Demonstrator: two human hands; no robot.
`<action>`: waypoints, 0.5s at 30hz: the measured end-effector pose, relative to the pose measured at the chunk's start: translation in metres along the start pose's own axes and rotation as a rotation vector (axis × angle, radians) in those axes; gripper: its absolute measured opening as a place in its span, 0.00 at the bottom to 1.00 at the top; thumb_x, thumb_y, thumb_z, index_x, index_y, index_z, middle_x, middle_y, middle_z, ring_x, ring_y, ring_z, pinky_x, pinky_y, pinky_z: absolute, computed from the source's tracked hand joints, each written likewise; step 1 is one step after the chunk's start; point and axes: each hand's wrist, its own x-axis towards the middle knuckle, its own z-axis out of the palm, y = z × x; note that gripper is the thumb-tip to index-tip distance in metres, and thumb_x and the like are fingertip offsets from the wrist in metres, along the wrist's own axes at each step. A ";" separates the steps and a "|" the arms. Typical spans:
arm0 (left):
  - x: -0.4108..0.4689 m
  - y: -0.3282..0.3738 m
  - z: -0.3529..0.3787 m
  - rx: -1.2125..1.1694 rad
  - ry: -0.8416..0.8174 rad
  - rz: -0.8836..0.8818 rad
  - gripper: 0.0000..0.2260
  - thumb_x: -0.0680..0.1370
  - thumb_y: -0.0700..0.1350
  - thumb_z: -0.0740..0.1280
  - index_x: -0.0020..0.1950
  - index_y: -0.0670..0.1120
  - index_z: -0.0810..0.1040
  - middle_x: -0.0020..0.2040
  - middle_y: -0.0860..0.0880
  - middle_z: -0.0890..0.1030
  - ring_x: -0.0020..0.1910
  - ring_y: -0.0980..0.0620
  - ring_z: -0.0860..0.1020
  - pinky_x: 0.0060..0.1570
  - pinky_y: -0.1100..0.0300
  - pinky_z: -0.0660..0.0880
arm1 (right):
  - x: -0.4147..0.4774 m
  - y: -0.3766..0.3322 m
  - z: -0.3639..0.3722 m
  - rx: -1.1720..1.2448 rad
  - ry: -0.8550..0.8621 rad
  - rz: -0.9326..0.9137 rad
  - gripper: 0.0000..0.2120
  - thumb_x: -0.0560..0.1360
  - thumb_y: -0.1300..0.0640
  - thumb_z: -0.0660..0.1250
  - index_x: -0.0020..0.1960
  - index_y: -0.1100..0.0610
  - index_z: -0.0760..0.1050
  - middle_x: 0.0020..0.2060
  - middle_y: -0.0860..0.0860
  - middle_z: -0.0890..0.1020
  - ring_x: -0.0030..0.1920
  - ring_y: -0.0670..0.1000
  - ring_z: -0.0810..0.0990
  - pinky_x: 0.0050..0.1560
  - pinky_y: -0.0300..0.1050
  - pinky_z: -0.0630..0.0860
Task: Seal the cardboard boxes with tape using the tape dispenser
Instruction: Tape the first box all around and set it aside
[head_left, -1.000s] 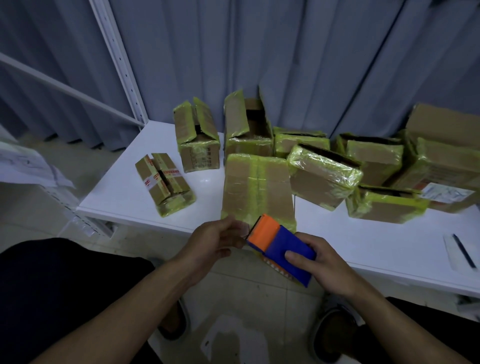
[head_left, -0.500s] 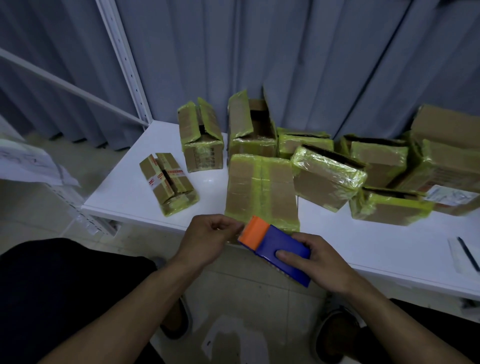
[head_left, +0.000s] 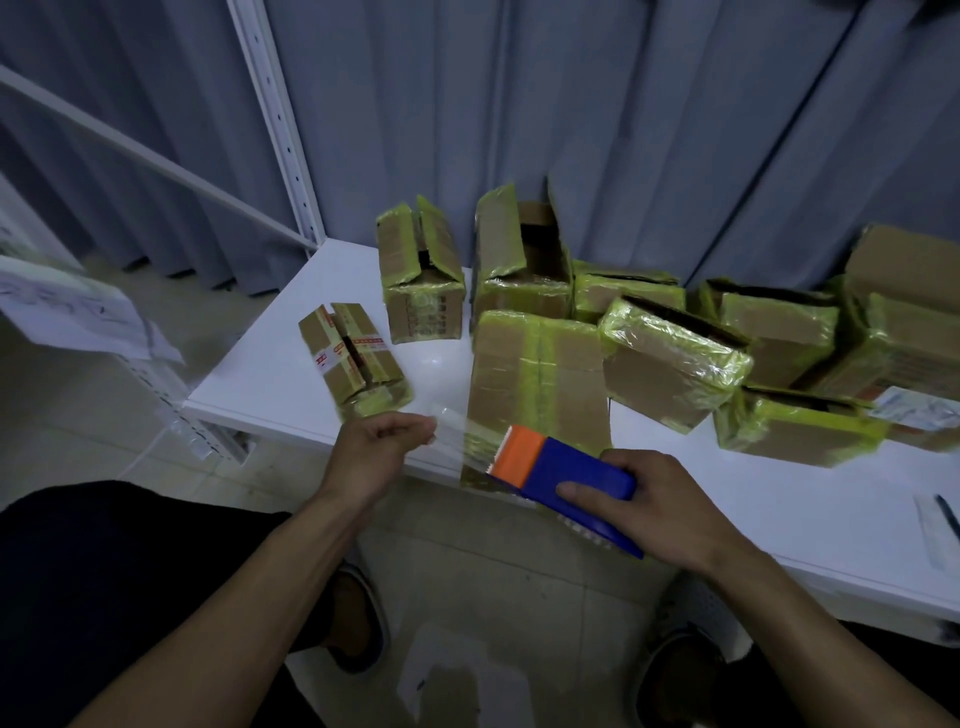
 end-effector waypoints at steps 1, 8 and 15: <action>0.000 -0.001 0.000 -0.005 0.006 -0.019 0.04 0.74 0.43 0.75 0.46 0.45 0.85 0.37 0.53 0.86 0.35 0.66 0.81 0.40 0.67 0.71 | 0.001 -0.003 0.000 -0.021 0.001 -0.005 0.22 0.66 0.28 0.69 0.38 0.47 0.79 0.31 0.39 0.80 0.33 0.43 0.80 0.34 0.33 0.71; 0.009 -0.014 -0.011 -0.021 0.040 -0.049 0.06 0.76 0.45 0.74 0.49 0.44 0.85 0.42 0.52 0.85 0.28 0.68 0.76 0.36 0.66 0.70 | 0.010 -0.010 -0.003 -0.230 0.007 0.052 0.33 0.62 0.19 0.65 0.35 0.50 0.78 0.30 0.47 0.81 0.31 0.43 0.80 0.36 0.47 0.78; 0.021 -0.031 0.005 -0.071 0.075 -0.075 0.04 0.77 0.47 0.72 0.46 0.48 0.84 0.41 0.55 0.84 0.36 0.60 0.75 0.47 0.58 0.70 | 0.016 -0.038 -0.002 -0.446 0.029 0.055 0.30 0.65 0.21 0.66 0.36 0.49 0.77 0.29 0.47 0.79 0.30 0.44 0.79 0.31 0.42 0.74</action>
